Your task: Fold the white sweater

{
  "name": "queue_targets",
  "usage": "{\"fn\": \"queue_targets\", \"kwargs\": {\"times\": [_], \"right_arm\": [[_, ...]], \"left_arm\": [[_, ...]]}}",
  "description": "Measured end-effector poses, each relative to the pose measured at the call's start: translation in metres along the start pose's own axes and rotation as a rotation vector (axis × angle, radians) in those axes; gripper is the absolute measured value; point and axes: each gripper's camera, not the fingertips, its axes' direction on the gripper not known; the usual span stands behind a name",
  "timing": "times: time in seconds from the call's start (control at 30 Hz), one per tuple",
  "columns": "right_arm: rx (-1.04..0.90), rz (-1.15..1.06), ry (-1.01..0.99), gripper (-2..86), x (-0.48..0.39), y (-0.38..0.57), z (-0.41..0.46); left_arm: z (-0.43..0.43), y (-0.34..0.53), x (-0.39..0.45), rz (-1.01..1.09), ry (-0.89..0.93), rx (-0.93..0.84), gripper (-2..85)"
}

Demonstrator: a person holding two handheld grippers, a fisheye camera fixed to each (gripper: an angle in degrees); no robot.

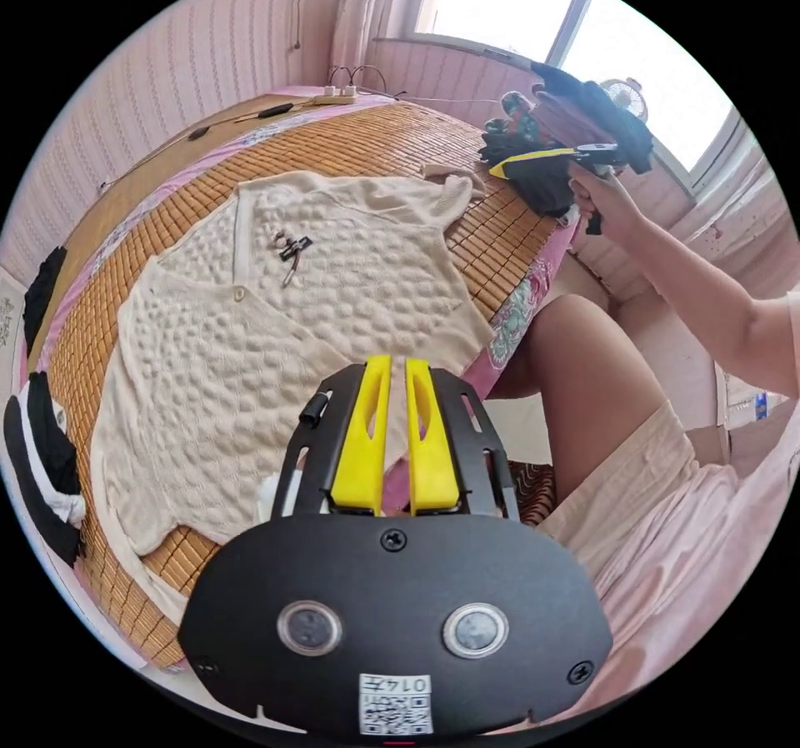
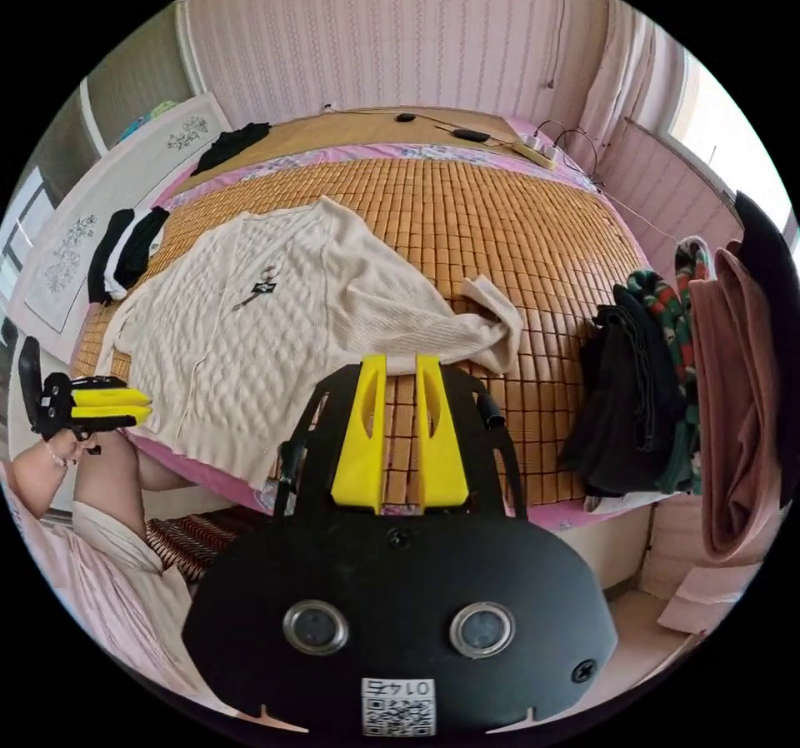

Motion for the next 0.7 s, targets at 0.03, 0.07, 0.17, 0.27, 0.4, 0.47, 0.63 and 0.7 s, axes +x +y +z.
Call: {"fn": "queue_targets", "kwargs": {"times": [0.03,0.07,0.17,0.27,0.4,0.47,0.63,0.7], "right_arm": [[-0.013,0.014,0.008,6.6,0.008,-0.006,0.004],[-0.018,0.035,0.018,7.0,0.022,-0.017,0.013],[-0.064,0.053,0.042,8.1,0.045,-0.04,0.039],[-0.149,0.059,0.081,8.8,0.063,-0.052,0.074],[-0.119,0.071,0.055,3.0,0.084,-0.045,0.083],[0.078,0.066,0.06,1.9,0.086,-0.029,0.042],[0.323,0.181,0.203,1.1,0.097,0.058,-0.035],[0.201,0.285,0.24,3.0,0.105,0.096,-0.022]], "left_arm": [[0.013,-0.021,0.003,0.028,0.035,-0.004,4.8],[0.02,-0.032,0.006,0.043,0.047,-0.003,5.0],[0.056,-0.083,0.021,0.124,0.066,-0.024,6.7],[0.091,-0.124,0.032,0.163,0.067,-0.03,7.8],[0.15,-0.154,0.035,0.177,0.002,-0.101,6.7],[0.18,-0.154,0.03,0.165,-0.016,-0.192,5.3],[0.182,-0.137,0.017,0.152,0.041,-0.139,1.8],[0.182,-0.131,0.016,0.163,0.044,-0.135,1.8]]}}
